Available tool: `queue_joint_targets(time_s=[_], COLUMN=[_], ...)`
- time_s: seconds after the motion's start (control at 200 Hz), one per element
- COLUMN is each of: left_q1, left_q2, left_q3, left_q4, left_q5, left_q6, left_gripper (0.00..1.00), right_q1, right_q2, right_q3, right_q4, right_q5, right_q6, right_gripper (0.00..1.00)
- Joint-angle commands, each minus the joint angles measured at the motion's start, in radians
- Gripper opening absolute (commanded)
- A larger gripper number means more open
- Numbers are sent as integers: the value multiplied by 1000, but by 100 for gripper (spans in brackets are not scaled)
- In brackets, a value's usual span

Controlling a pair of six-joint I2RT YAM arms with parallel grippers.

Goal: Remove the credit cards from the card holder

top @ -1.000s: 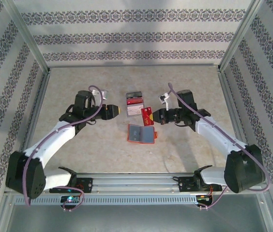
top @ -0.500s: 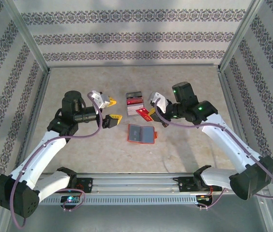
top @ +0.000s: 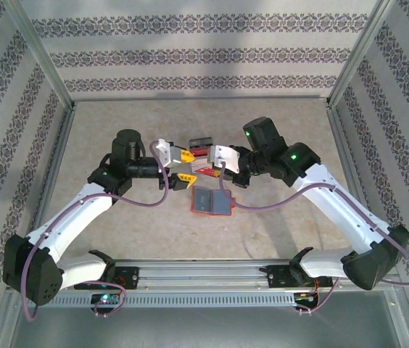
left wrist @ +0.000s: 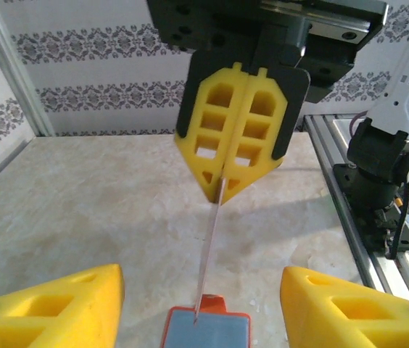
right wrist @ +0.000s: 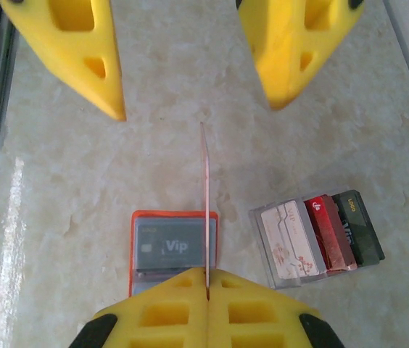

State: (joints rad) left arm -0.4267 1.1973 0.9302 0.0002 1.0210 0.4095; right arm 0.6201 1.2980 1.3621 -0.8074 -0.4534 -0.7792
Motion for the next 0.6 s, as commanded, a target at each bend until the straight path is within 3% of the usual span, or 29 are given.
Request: queue_joint_targets(time_s=[0.0, 0.35, 0.435, 0.595], left_q1=[-32, -57, -58, -57], left_q2=[19, 33, 24, 18], left_q3=[40, 11, -3, -17], left_q4=[54, 93, 112, 145], left_q5=[34, 17, 13, 10], left_q6=[42, 39, 33, 13], left_gripper=[54, 0, 0, 0], right_q1=[18, 20, 16, 11], right_q2=[19, 44, 43, 44], right_q3=[43, 60, 58, 52], right_q4=[-28, -46, -46, -34], right_q5=[17, -13, -26, -58], right_q6=[-43, -47, -44, -33], right_gripper=[0, 0, 0, 15])
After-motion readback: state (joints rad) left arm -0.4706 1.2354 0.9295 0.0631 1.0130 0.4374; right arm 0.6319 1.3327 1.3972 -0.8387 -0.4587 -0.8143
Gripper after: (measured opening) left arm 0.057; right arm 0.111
